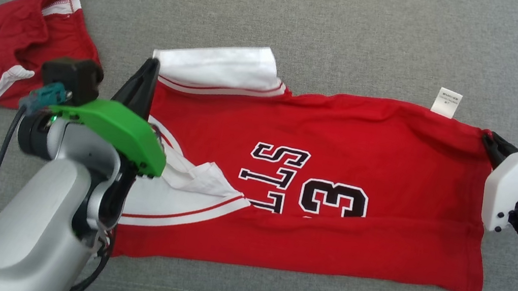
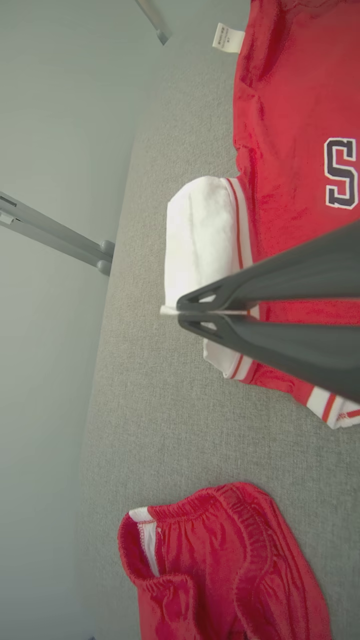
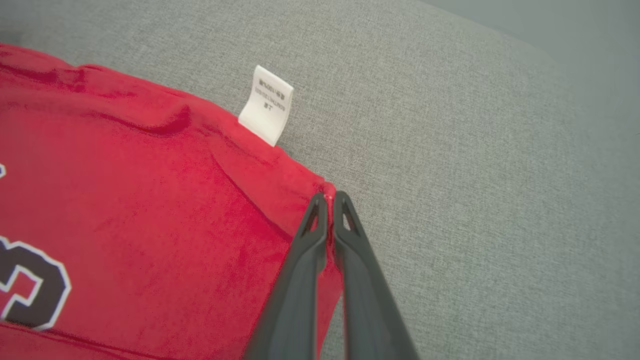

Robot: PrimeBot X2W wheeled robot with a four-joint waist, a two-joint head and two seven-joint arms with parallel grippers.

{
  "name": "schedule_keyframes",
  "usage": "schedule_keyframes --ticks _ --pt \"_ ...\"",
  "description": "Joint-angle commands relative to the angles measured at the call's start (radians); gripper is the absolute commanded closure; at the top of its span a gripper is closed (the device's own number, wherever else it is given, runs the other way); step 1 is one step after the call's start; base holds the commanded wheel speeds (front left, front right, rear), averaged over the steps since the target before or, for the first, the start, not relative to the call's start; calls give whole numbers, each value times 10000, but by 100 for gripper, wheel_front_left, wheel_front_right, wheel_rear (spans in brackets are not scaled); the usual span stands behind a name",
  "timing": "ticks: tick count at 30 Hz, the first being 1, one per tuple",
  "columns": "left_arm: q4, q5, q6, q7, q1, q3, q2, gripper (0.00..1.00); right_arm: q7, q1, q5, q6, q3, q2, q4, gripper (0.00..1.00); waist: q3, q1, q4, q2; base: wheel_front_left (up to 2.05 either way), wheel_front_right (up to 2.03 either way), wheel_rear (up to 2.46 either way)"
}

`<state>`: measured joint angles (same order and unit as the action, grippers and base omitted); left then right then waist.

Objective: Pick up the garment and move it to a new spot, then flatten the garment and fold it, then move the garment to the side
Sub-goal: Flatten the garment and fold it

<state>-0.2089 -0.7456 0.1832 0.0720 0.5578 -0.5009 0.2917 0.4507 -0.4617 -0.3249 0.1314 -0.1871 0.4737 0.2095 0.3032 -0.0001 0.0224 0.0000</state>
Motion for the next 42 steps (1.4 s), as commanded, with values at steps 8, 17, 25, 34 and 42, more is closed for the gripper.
schedule_keyframes --ticks 8,17,25,34,42 --pt "2905 -428 1416 749 -2683 399 947 100 -387 301 -1029 -14 -931 602 -272 100 -297 1 -33 0 0 0 0" --pt "3552 -560 1864 1006 -3764 302 1085 100 -472 528 -1446 -14 -1992 1807 -396 100 -447 1 -101 0 0 0 0" --pt "3427 -660 2094 1171 -4127 299 1182 100 -414 575 -1580 -16 -2631 2202 -132 100 -578 1 -114 0 0 0 0" --pt "3472 -884 2261 1261 -4860 140 1113 100 -438 341 -1519 -16 -3619 2592 282 0 -804 1 25 0 0 0 0" --pt "3258 -910 2288 1261 -5172 -77 1012 100 -1044 718 -1636 -14 -2970 2134 527 0 -1208 1 213 0 0 0 0"
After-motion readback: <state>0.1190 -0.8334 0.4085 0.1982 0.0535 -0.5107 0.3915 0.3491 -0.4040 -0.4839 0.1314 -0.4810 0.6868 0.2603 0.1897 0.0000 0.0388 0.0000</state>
